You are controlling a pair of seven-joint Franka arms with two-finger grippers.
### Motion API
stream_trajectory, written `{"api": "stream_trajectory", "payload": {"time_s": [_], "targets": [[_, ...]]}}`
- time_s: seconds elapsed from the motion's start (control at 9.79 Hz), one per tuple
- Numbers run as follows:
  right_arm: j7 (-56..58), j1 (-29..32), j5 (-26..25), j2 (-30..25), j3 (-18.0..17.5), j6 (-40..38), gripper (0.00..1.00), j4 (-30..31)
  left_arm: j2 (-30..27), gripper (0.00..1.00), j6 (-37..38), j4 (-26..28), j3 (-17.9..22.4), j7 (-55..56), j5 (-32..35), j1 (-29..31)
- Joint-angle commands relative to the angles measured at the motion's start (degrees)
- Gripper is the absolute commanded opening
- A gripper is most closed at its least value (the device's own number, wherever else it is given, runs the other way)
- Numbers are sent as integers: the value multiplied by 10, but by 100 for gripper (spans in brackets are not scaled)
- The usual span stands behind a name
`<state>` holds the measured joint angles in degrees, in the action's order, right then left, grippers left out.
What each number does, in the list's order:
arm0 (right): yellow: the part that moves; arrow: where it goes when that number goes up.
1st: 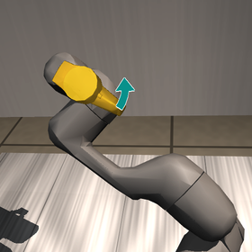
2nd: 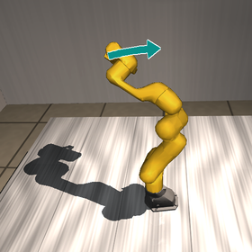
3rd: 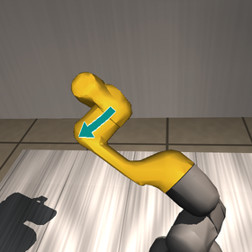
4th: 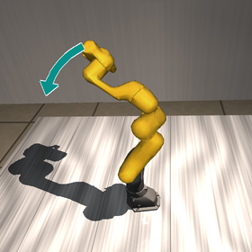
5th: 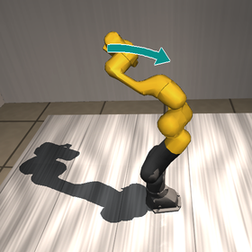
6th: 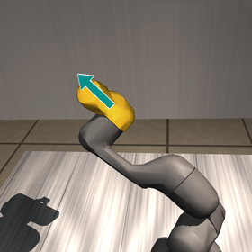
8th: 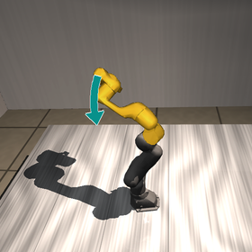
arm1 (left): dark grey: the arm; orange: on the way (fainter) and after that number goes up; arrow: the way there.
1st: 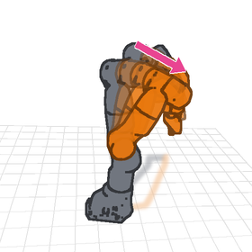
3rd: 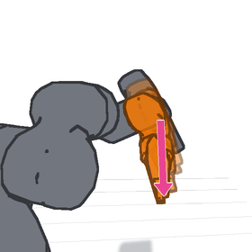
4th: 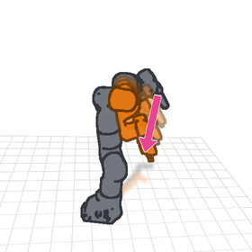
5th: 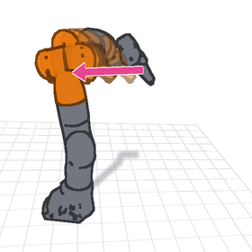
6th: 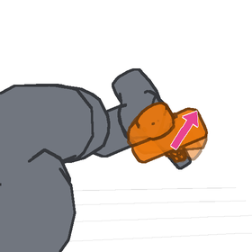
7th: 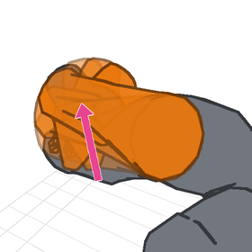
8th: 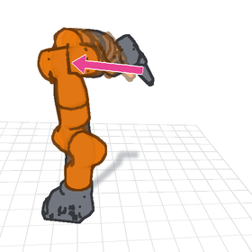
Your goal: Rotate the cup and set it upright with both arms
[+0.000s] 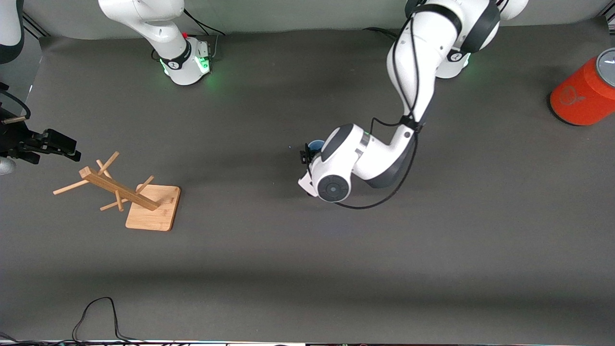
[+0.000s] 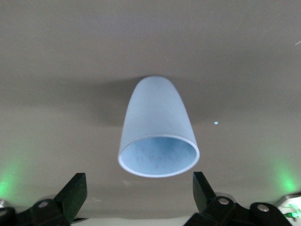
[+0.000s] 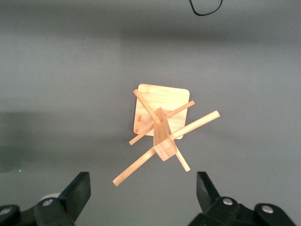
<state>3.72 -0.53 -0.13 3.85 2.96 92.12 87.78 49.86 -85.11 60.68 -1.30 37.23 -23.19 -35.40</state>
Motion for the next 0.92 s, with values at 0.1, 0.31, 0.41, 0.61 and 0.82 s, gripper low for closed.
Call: {"api": "stream_trajectory", "payload": {"time_s": [0.1, 0.31, 0.41, 0.61, 0.82], "targets": [[11, -3, -6, -4, -2, 4, 100, 5, -84, 100, 14, -21, 21, 1, 107, 75], [11, -3, -6, -4, -2, 6, 100, 5, -144, 100, 17, -3, 32, -29, 203, 130], [11, -3, -6, -4, -2, 6, 100, 5, -176, 100, 8, 31, 32, -49, 254, 161], [11, -3, -6, -5, -2, 4, 100, 5, -224, 100, 3, 56, 32, -182, 259, 240], [11, -3, -5, -8, -2, 2, 100, 5, -317, 100, -11, 148, 32, -326, 259, 295]]}}
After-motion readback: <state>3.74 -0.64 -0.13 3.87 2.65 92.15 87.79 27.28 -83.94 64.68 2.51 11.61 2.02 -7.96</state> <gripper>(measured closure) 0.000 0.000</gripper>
